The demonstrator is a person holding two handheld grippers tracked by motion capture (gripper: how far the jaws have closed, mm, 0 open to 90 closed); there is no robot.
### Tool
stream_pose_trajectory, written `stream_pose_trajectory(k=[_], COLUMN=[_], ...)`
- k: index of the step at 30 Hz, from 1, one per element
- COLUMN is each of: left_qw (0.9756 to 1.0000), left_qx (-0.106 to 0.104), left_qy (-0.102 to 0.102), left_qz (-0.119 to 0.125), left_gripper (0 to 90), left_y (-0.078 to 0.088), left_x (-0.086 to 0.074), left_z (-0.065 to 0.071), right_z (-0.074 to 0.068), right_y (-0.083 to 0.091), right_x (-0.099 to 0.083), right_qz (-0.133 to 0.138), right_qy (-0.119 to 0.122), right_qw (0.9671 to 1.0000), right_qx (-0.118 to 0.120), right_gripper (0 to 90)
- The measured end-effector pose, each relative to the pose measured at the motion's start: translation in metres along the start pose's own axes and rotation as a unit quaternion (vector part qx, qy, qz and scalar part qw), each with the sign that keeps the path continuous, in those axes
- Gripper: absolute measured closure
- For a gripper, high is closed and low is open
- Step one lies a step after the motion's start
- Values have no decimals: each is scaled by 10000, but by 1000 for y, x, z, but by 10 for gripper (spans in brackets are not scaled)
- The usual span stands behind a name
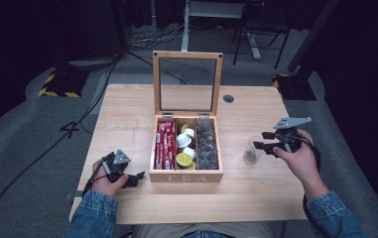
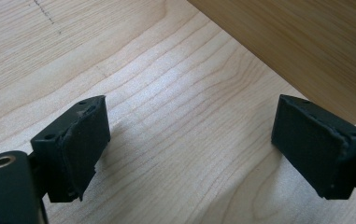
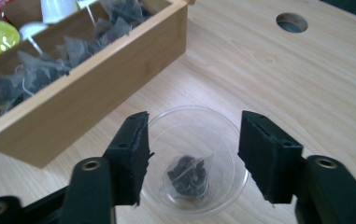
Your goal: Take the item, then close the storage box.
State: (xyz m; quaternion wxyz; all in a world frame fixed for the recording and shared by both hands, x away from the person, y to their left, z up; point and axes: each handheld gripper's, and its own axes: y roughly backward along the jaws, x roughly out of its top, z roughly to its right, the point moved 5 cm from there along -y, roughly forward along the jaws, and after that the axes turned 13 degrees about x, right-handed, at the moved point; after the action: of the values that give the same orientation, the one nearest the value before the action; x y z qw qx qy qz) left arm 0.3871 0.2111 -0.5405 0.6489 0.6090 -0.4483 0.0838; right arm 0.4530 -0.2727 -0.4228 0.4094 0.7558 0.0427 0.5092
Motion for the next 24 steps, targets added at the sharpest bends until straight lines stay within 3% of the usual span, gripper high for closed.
stream_pose_trajectory(k=[8, 18, 24], left_qw=[10000, 9999, 9999], left_qx=[30, 98, 108], left_qy=[64, 61, 91], left_qz=[-16, -8, -20], left_gripper=[119, 121, 122], left_y=[0, 0, 0], left_x=[0, 0, 0], left_z=[-1, -1, -1], right_z=[0, -8, -12], right_y=[7, 15, 14], right_x=[14, 47, 75], right_qz=[509, 984, 1102], right_qy=[-184, -95, 72], right_qw=[9985, 9951, 9939], right_qx=[-31, 61, 68], right_gripper=[330, 294, 294])
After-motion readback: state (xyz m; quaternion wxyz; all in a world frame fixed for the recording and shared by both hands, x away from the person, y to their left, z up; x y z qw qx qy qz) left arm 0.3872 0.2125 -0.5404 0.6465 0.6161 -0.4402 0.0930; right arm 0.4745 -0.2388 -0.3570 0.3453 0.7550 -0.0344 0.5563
